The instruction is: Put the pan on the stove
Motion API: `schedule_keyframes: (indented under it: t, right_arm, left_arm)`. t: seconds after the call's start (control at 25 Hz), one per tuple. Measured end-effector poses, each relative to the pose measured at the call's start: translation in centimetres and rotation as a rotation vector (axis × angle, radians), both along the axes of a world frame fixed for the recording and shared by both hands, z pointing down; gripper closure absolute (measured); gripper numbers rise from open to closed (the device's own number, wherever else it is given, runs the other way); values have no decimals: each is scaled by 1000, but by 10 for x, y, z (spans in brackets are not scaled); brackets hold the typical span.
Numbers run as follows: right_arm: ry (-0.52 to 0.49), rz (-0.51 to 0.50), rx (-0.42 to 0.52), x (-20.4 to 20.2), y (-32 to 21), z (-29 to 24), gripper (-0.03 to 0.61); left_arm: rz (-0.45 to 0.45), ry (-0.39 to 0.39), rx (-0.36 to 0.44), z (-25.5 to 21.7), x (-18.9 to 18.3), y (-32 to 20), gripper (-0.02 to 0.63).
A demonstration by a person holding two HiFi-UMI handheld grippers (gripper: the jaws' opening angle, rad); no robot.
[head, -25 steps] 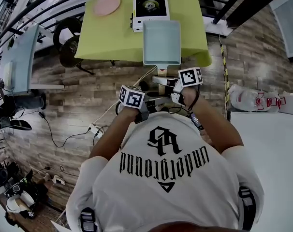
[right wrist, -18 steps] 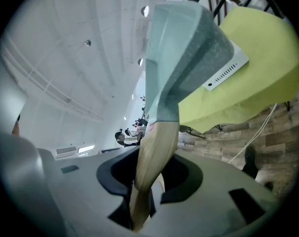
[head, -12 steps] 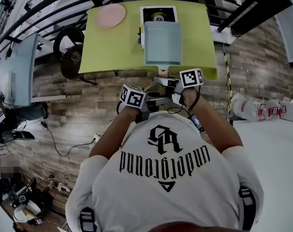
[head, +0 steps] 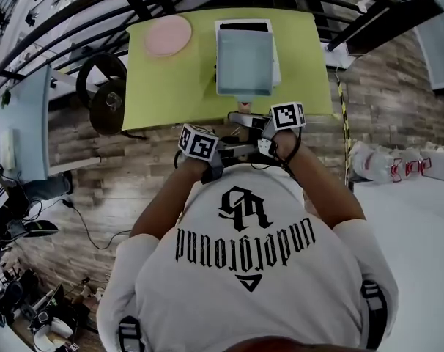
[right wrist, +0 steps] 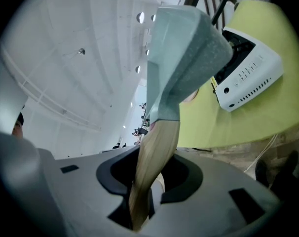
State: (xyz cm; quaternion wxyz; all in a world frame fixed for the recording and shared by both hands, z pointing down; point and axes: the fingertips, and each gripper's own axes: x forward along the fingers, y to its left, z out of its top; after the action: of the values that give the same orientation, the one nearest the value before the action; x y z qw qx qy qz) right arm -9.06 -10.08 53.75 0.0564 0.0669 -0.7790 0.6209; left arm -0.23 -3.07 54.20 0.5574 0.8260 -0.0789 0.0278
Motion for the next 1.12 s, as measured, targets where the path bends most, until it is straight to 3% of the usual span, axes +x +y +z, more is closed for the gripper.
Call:
schedule_keyframes:
  t: [0.56, 0.84, 1.12]
  right_arm:
    - [-9, -22, -22, -11, -87, 17, 456]
    - [16, -46, -62, 4, -170, 36, 456]
    - [30, -85, -63, 12, -189, 58, 453]
  left_arm:
    - [-28, -16, -21, 18, -8, -89, 479]
    - [-63, -3, -73, 32, 8, -176, 480]
    - [-89, -9, -88, 53, 19, -198, 480]
